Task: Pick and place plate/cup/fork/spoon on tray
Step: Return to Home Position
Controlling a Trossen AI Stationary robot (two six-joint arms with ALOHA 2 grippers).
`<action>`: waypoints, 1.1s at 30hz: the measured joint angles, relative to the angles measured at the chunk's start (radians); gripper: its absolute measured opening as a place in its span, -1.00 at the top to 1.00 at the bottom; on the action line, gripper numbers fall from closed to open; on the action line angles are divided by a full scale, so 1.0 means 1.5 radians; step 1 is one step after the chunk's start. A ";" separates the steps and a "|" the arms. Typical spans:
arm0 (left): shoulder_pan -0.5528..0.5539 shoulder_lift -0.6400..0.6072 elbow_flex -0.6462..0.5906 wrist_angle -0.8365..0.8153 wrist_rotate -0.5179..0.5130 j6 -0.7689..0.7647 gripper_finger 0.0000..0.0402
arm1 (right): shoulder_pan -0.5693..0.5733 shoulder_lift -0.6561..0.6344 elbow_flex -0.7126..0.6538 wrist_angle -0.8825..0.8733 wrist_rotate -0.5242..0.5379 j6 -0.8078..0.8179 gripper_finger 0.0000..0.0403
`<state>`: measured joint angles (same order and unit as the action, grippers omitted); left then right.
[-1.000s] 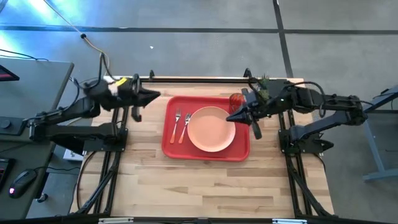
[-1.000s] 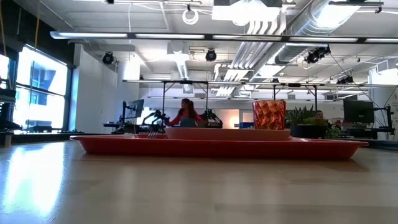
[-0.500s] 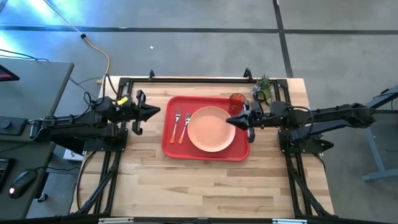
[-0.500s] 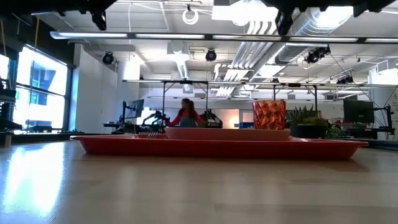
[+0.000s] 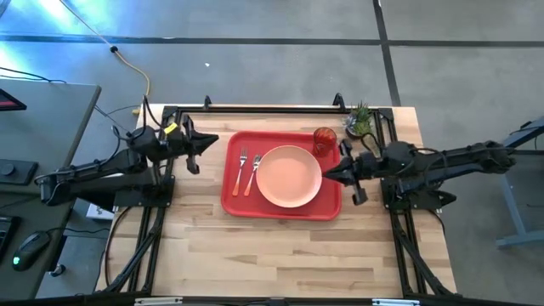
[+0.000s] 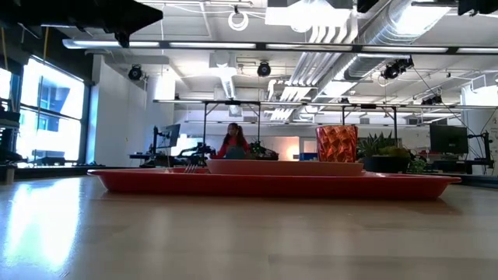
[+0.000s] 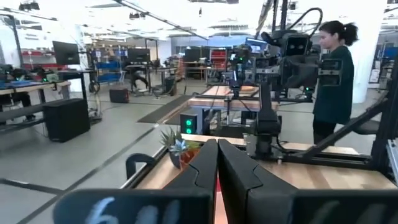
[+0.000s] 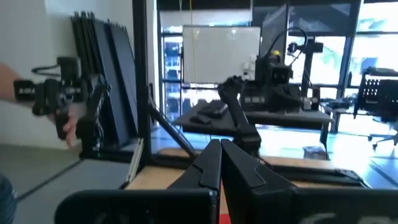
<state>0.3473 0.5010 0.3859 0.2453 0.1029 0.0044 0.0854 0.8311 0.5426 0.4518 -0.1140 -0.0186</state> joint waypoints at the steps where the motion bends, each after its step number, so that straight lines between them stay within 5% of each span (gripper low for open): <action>1: 0.010 -0.002 0.000 0.000 0.011 0.000 0.99 | 0.001 -0.015 0.000 -0.023 0.001 -0.003 1.00; 10: 0.032 -0.034 -0.001 -0.076 0.107 0.018 1.00 | 0.000 -0.141 -0.001 -0.227 -0.051 -0.110 1.00; 16: 0.032 -0.033 -0.074 0.037 0.106 0.017 1.00 | -0.019 -0.160 -0.001 -0.254 -0.117 -0.175 1.00; 21: 0.032 -0.030 -0.114 0.169 0.105 -0.007 1.00 | -0.076 -0.182 -0.001 -0.317 -0.119 -0.151 1.00; 33: 0.029 -0.052 -0.166 0.151 0.141 -0.002 1.00 | -0.144 -0.291 -0.002 -0.478 -0.199 -0.076 1.00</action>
<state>0.3904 0.4235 0.1365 0.4712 0.3150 0.0021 -0.1304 0.3950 0.5400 -0.2647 -0.4126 -0.1325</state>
